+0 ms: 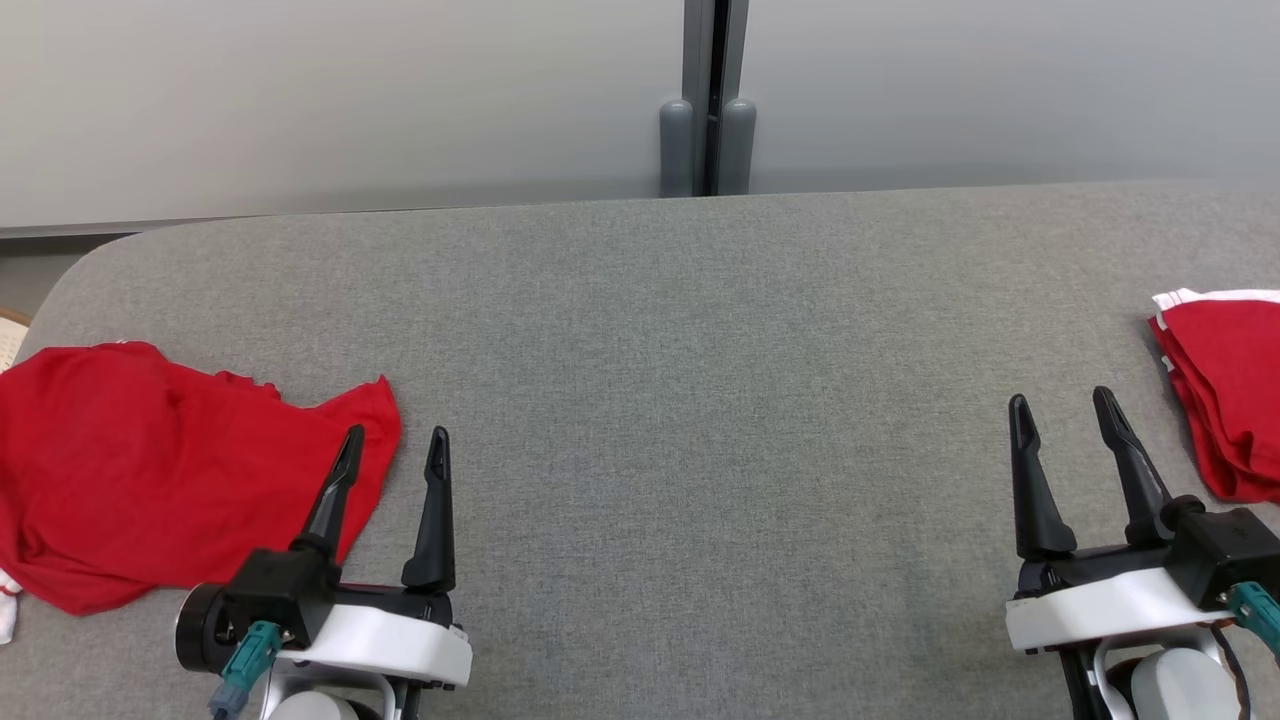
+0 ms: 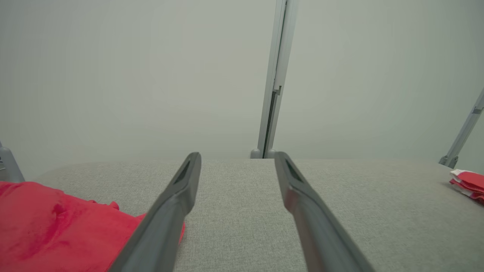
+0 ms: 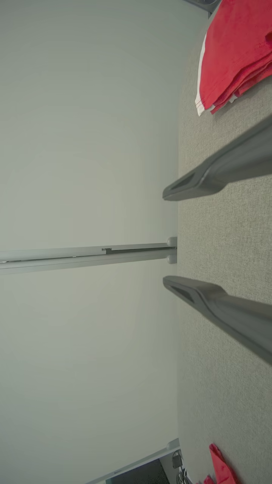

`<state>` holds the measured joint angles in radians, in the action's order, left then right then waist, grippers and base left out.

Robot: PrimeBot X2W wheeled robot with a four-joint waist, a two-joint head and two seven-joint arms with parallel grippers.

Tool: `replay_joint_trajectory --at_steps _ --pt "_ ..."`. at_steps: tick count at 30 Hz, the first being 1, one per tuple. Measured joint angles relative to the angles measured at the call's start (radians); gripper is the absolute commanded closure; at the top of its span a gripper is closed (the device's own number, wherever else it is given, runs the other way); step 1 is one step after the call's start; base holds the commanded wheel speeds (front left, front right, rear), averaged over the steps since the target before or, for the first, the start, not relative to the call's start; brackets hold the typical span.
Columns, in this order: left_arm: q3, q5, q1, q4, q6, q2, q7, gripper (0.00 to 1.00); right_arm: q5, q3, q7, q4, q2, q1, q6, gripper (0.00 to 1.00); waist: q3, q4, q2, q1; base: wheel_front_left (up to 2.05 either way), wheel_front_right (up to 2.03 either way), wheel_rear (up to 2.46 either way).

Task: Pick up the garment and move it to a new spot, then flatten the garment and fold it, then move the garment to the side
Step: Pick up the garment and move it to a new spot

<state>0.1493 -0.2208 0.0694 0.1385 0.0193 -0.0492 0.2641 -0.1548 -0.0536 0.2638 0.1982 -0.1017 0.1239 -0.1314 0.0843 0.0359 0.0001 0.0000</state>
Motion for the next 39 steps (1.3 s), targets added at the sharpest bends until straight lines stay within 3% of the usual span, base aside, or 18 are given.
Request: replay_joint_trajectory --at_steps 10,16,39 --pt "0.004 -0.001 0.005 0.002 0.005 0.000 0.000 0.00 -0.003 -0.004 0.000 0.002 0.000 0.003 0.000 0.00 0.012 -0.008 0.0000 0.0000 0.00 0.00 0.00" --pt "0.003 -0.002 0.020 0.015 0.012 0.001 0.000 0.00 -0.020 -0.041 0.000 0.007 -0.005 0.003 0.000 0.00 0.016 0.024 0.0000 0.0000 0.00 0.00 0.00" --pt "-0.105 -0.017 -0.025 0.026 0.035 0.000 0.000 0.00 -0.063 -0.191 0.000 0.072 -0.034 0.014 0.000 0.00 -0.001 0.351 0.0000 0.0000 0.00 0.00 0.00"
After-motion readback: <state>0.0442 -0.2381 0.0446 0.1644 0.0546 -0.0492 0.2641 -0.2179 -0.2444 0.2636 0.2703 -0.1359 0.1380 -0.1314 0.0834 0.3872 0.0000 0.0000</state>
